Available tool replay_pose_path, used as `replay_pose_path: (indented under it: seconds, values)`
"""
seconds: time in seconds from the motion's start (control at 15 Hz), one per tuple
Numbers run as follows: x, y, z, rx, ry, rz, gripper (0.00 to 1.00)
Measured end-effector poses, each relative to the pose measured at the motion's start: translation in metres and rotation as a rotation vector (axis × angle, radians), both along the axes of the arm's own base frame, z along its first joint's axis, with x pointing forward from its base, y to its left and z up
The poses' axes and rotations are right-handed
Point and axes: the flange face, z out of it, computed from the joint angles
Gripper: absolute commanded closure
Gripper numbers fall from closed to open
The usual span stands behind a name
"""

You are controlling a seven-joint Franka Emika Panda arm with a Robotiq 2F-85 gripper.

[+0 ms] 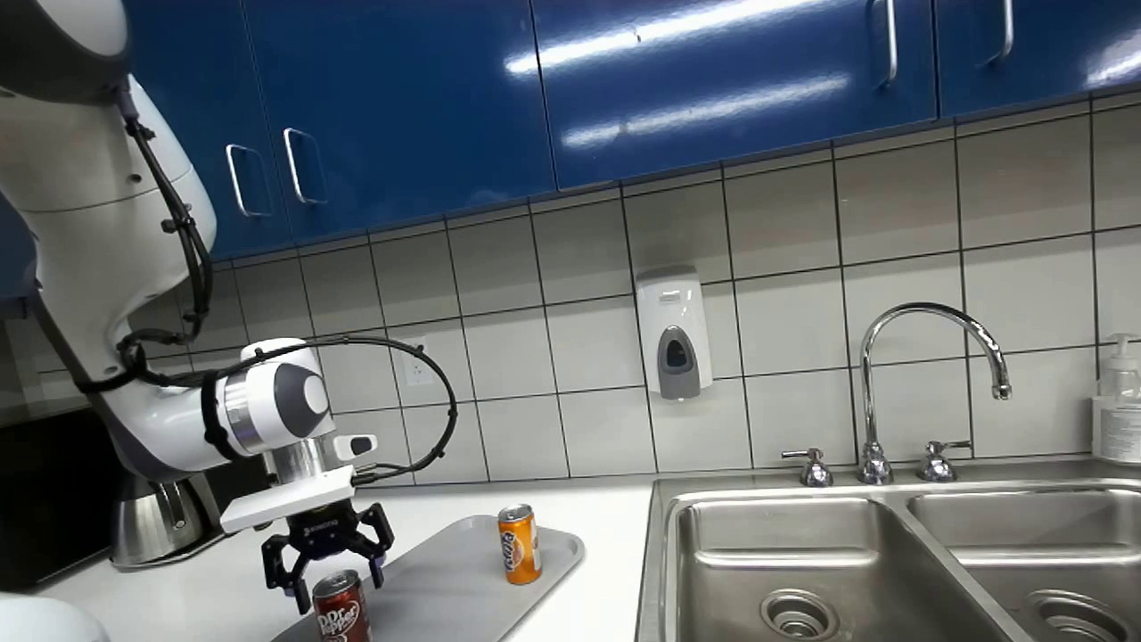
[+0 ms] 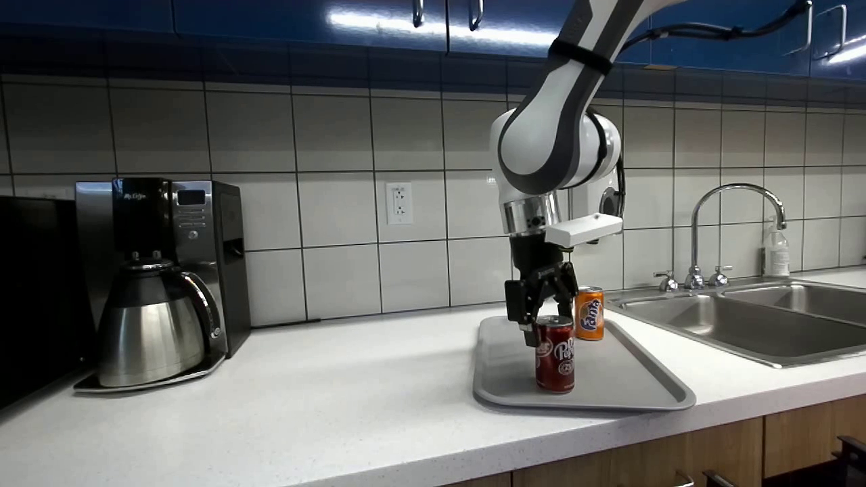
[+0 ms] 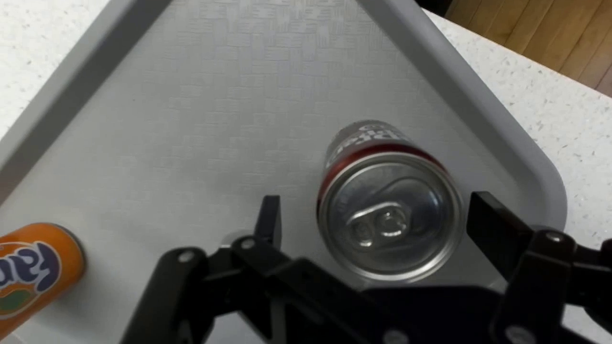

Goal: Put the can on the tray

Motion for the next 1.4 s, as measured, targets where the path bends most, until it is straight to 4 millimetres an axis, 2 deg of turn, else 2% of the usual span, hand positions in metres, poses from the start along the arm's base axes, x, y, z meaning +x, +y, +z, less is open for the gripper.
replay_pose_path:
  seconds: [0.8, 1.4]
  values:
    - [0.011, -0.008, 0.06, 0.025, -0.127, -0.021, 0.0]
    - [0.008, -0.034, 0.1, 0.032, -0.206, -0.071, 0.0]
